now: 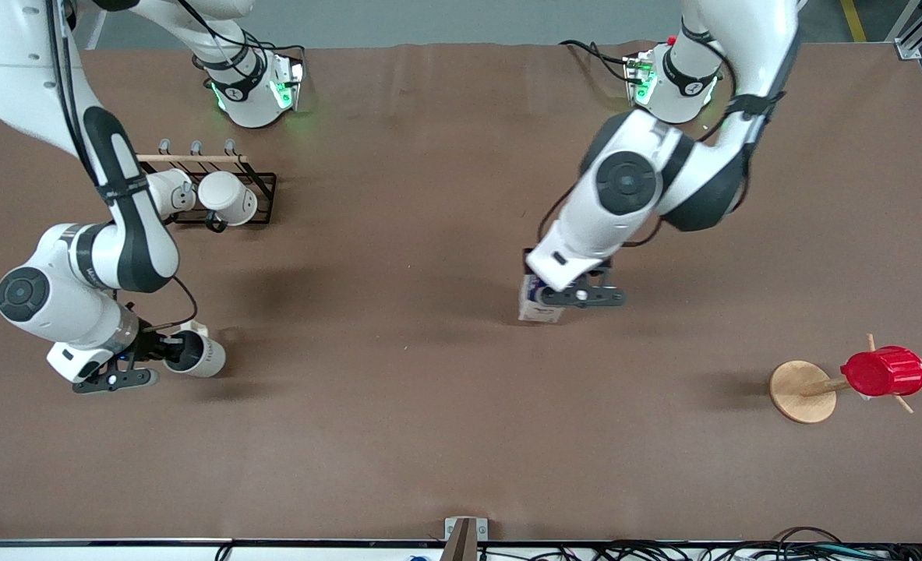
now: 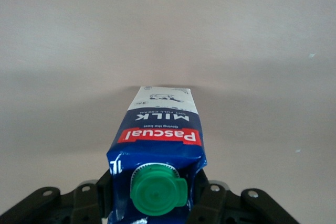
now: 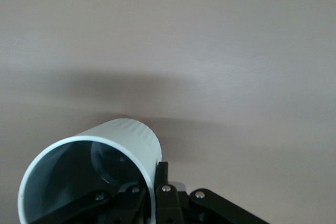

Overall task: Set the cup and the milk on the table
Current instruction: 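Carry the carton with the left gripper while the right gripper carries the mug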

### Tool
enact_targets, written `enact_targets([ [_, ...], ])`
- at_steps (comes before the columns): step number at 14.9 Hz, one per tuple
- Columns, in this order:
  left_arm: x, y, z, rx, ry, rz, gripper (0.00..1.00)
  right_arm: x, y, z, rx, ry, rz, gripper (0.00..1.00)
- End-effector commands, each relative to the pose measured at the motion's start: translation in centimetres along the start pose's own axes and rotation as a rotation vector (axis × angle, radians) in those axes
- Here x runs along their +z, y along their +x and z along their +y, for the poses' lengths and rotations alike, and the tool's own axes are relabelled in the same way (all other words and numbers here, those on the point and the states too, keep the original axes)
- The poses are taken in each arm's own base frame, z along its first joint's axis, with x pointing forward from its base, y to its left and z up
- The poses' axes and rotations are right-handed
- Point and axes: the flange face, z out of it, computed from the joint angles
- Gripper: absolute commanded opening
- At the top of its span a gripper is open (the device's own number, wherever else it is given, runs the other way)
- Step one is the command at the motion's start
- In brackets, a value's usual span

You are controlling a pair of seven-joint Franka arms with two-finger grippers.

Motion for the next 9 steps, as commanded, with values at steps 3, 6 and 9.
enact_targets([
  [3, 3.4, 0.0, 7.1, -0.050, 0.009, -0.008, 0.55, -4.0, 0.4, -15.3, 0.167, 0.082, -0.023, 0.00],
  [6, 4.2, -0.3, 7.7, -0.061, 0.044, 0.011, 0.56, -4.6, -0.9, -24.0, 0.219, 0.112, -0.030, 0.00],
  [9, 4.3, -0.4, 7.8, -0.057, 0.046, 0.013, 0.75, -3.9, -3.0, -30.8, 0.239, 0.135, -0.056, 0.00],
])
